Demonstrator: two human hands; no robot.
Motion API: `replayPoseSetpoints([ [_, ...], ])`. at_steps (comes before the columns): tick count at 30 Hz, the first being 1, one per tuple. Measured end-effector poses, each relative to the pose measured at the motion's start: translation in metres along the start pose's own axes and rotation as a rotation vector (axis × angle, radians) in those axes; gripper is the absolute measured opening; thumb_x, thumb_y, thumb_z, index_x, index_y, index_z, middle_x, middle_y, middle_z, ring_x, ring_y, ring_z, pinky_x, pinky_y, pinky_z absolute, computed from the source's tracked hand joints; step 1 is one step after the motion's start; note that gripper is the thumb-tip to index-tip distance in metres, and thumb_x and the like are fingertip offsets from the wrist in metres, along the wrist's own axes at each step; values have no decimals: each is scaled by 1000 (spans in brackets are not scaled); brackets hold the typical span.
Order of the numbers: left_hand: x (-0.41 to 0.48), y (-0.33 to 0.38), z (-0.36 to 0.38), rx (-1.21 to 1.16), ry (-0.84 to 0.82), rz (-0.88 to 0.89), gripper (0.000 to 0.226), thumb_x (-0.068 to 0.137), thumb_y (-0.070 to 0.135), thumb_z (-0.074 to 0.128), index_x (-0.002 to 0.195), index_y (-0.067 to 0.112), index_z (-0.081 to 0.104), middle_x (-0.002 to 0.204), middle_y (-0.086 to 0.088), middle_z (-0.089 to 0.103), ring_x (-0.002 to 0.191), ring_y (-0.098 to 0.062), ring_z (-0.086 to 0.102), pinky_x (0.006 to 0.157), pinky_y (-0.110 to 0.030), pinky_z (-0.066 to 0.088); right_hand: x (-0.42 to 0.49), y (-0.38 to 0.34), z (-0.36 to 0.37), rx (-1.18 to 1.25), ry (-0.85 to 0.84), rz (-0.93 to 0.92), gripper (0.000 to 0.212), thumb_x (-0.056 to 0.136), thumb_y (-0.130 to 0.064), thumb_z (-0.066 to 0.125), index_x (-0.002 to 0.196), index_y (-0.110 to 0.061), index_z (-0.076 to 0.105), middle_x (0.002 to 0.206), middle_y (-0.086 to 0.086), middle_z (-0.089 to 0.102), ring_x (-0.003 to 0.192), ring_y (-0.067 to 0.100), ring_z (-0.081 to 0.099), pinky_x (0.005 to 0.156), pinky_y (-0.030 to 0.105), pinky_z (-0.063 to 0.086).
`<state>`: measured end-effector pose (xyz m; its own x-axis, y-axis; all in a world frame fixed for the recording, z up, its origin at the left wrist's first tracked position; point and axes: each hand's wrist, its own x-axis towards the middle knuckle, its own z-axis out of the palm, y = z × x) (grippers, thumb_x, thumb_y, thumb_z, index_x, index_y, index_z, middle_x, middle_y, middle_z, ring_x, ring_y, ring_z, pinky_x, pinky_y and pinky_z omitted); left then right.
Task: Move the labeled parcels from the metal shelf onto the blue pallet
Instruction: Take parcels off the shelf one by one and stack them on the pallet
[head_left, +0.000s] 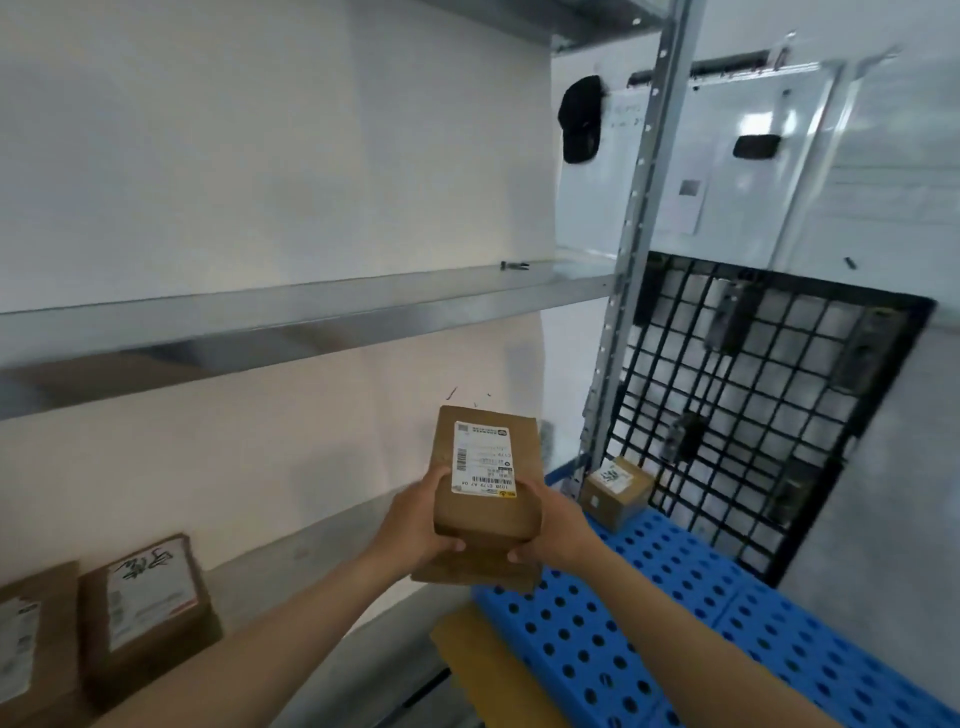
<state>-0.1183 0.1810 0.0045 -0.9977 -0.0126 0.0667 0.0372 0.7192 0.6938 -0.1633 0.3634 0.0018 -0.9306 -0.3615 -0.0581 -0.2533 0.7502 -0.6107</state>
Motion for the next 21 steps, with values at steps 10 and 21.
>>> replayPoseSetpoints([
  [10, 72, 92, 118, -3, -230, 176, 88, 67, 13, 80, 138, 21, 28, 141, -3, 42, 127, -21, 42, 105, -34, 39, -32, 134, -70, 20, 153, 278, 95, 65, -20, 80, 141, -27, 23, 139, 5, 38, 127, 24, 37, 101, 35, 38],
  [21, 139, 128, 213, 0, -509, 345, 87, 68, 13, 80, 137, 22, 29, 142, -3, 39, 130, -19, 39, 105, -31, 37, -49, 210, -86, 94, 304, 559, 91, 69, -18, 76, 141, -24, 21, 140, 6, 32, 126, 23, 37, 99, 30, 39],
])
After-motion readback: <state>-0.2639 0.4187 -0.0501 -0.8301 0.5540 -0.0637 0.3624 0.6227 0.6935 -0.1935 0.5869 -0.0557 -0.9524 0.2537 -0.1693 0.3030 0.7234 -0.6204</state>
